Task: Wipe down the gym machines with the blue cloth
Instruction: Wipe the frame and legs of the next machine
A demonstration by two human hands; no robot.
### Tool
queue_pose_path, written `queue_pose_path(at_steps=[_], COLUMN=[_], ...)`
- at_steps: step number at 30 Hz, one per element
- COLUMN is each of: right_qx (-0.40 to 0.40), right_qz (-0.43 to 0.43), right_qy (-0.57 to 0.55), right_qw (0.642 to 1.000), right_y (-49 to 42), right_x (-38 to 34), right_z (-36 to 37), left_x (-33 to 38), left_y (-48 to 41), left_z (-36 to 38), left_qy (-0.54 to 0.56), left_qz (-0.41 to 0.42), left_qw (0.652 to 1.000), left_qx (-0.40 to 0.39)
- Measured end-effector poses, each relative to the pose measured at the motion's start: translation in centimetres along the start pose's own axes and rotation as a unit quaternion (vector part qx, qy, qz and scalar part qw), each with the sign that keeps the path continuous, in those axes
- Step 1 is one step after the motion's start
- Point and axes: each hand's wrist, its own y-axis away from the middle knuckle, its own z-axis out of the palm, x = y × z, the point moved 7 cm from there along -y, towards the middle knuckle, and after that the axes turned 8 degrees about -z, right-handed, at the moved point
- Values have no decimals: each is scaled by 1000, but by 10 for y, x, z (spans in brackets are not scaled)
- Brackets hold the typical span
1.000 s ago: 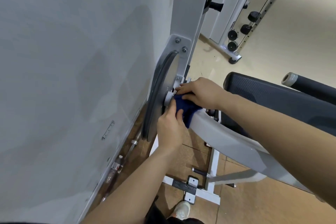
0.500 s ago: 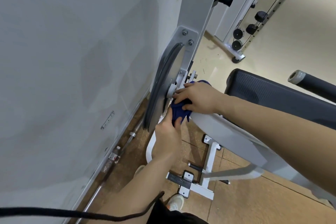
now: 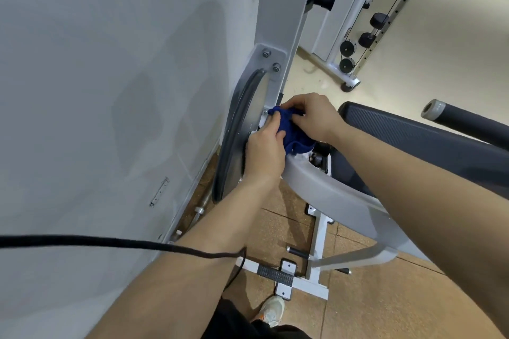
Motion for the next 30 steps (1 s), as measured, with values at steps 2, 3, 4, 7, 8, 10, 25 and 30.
queue_pose_path(at_steps=[2,3,4,7,8,10,25,30], right_qx=[26,36,43,102,138,201,-129,-41], right_qz=[20,22,20,39,57,102,236,185], right_qy=[-18,-34,-48,-86,-96,-89,177,237], right_qw=[999,999,998,990,984,970,947,953], right_y=[11,21,33,81,100,135,128,171], right_x=[-8,-15,-24,-50,-55,-60,-49,-60], right_z=[-12,-20,-28,-55,-65,-78,8,-16], left_x=[0,-1,-2,9,17,30,-13,0], left_y=[11,18,26,45,51,58,45,77], left_z=[-7,-12,-18,-34,-36,-33,18,15], left_qy=[3,4,5,41,54,61,43,59], left_qz=[27,44,62,125,148,187,70,114], left_qw=[1000,999,998,991,986,977,981,976], left_qx=[-9,-9,-9,-34,-50,-81,-175,-178])
